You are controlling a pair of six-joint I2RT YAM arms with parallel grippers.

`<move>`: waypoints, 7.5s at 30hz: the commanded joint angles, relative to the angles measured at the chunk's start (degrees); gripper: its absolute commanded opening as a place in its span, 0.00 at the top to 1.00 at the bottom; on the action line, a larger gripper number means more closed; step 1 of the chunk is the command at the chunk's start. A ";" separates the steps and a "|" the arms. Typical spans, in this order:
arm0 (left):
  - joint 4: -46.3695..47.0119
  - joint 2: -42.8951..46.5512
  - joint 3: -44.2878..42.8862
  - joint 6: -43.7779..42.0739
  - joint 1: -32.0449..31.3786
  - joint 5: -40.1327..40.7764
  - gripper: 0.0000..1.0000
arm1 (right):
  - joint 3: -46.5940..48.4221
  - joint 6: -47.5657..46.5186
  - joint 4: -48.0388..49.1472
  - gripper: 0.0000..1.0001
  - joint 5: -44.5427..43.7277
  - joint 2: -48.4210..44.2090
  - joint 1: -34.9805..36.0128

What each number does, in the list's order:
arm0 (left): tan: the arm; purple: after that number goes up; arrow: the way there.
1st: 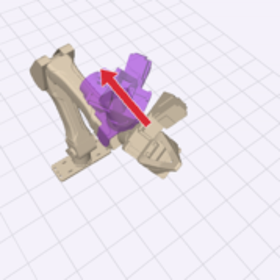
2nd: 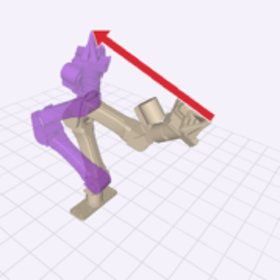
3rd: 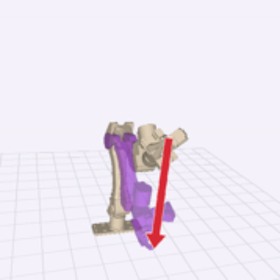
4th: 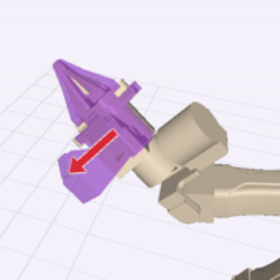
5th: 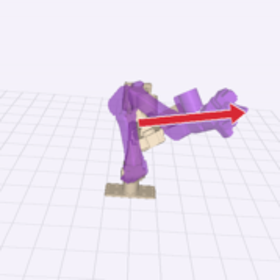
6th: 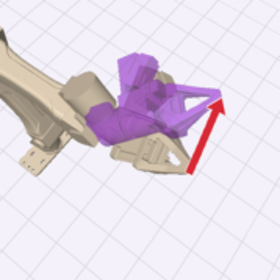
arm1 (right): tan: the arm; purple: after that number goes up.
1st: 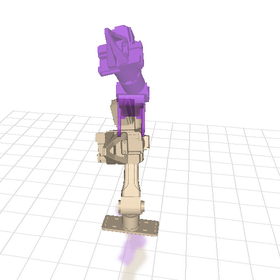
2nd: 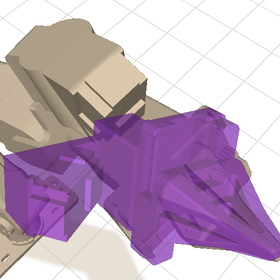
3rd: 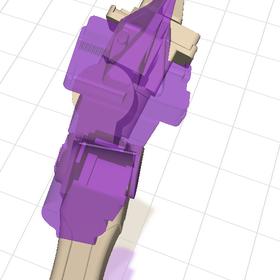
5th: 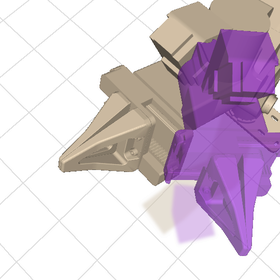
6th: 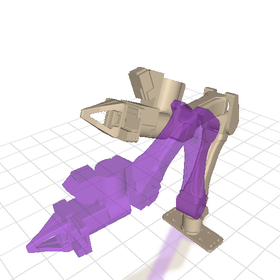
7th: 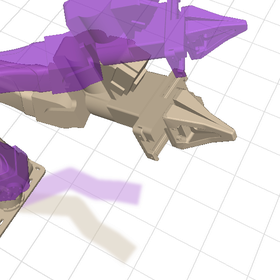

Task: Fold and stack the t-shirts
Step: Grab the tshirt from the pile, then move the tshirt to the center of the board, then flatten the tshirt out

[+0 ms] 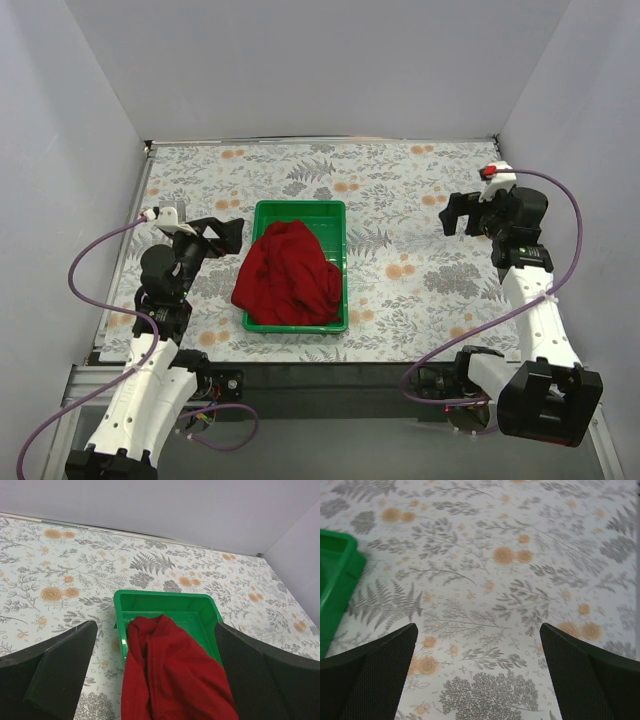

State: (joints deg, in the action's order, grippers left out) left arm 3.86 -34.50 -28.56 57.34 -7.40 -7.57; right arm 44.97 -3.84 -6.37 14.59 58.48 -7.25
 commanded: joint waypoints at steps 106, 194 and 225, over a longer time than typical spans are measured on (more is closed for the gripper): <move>-8.94 -18.04 -6.77 5.32 -0.34 -5.42 0.12 | 1.54 -24.03 -14.21 0.02 31.79 1.91 1.98; -36.03 -77.03 -52.14 -9.32 -8.86 33.58 0.67 | -2.61 -24.20 -14.63 0.02 40.61 -0.74 -1.46; -26.53 -87.76 -61.26 -27.81 3.71 30.42 0.51 | -3.22 -24.46 -14.72 0.02 42.19 2.61 -2.51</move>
State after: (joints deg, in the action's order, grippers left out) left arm -22.63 -122.19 -87.46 30.35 -4.69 22.35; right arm 41.25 -27.42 -20.99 54.63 60.77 -9.41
